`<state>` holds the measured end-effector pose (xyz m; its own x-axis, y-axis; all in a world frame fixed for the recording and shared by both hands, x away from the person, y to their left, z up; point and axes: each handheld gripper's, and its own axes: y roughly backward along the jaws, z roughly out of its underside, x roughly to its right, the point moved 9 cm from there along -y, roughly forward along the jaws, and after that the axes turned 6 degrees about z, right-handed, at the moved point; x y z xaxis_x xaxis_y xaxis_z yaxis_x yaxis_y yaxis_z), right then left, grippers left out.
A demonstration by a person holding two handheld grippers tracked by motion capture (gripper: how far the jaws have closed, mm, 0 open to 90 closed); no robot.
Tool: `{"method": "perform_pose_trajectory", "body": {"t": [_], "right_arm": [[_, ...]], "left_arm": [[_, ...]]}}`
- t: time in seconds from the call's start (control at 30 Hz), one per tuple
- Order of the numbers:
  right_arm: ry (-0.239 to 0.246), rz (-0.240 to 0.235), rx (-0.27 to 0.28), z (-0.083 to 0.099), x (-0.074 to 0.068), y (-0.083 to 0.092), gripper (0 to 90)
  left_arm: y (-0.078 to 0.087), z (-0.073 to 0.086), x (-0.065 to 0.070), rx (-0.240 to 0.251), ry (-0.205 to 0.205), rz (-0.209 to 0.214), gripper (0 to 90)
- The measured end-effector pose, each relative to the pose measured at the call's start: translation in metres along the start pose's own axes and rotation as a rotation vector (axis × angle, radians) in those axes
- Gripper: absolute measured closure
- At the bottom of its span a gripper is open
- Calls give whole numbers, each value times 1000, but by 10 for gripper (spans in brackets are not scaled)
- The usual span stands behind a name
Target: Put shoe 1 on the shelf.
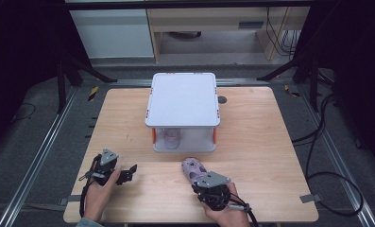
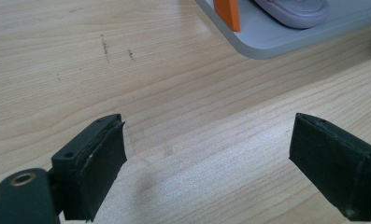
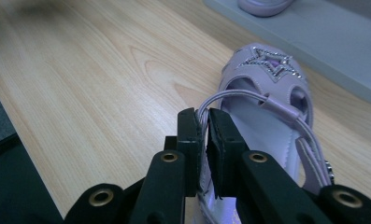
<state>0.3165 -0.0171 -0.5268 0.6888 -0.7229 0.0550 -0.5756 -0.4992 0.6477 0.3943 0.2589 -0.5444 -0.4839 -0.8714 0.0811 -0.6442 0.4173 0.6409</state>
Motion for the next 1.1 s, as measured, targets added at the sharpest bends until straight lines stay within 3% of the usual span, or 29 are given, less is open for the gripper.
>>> {"method": "perform_pose_trajectory", "body": {"t": [0.27, 0.33, 0.47, 0.6, 0.7, 0.87, 1.1], "right_arm": [[-18, -14, -17, 10, 0, 0, 727], [-35, -20, -11, 9, 2, 4, 638], [-44, -47, 4, 5, 4, 17, 571], [-34, -68, 48, -4, 12, 33, 622], [-33, -32, 51, -6, 30, 38, 677], [-35, -5, 11, 0, 46, 26, 716], [-31, -4, -36, 11, 50, 6, 711]], "left_arm": [[0, 1, 1, -8, -4, 2, 95], [0, 1, 1, -7, -4, 2, 95], [0, 1, 0, -4, -1, 1, 95], [0, 1, 1, -6, -3, 1, 95], [0, 1, 1, -8, -5, 0, 95], [-1, 2, 1, -12, -7, 1, 95], [-1, 2, 1, -15, -10, 3, 95]]}}
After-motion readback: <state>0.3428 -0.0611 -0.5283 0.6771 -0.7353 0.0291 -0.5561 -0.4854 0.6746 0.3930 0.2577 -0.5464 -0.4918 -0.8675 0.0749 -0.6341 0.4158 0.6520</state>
